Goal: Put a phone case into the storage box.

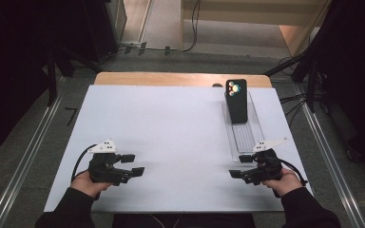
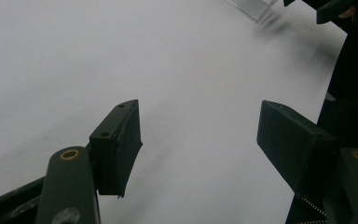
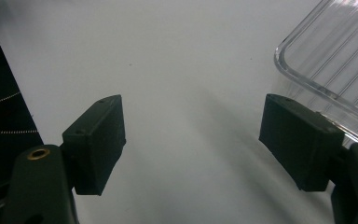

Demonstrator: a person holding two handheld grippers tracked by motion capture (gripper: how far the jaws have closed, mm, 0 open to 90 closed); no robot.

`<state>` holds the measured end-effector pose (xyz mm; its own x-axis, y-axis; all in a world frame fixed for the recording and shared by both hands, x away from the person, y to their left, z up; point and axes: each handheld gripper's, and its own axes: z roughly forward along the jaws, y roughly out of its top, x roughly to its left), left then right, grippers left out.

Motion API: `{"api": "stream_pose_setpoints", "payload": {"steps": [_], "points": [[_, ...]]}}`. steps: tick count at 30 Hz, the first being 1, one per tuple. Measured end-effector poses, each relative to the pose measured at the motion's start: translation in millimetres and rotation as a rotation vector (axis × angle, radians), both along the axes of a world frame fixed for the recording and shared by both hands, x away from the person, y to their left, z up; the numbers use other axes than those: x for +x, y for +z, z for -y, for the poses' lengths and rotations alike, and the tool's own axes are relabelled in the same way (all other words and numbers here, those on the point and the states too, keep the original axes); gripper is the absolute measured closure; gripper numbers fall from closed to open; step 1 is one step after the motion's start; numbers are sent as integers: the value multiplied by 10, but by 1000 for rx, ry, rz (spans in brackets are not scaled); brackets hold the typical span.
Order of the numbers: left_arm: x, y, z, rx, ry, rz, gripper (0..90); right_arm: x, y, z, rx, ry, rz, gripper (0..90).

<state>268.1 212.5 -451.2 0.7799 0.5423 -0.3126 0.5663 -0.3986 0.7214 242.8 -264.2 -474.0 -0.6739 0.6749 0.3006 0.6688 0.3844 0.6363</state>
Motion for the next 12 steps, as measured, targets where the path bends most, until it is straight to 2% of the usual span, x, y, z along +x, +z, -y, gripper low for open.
{"api": "stream_pose_setpoints", "payload": {"steps": [12], "points": [[11, 6, -16, -9, 13, -4, 312, -9, 0, -9, 3, 0, 10, 204]]}}
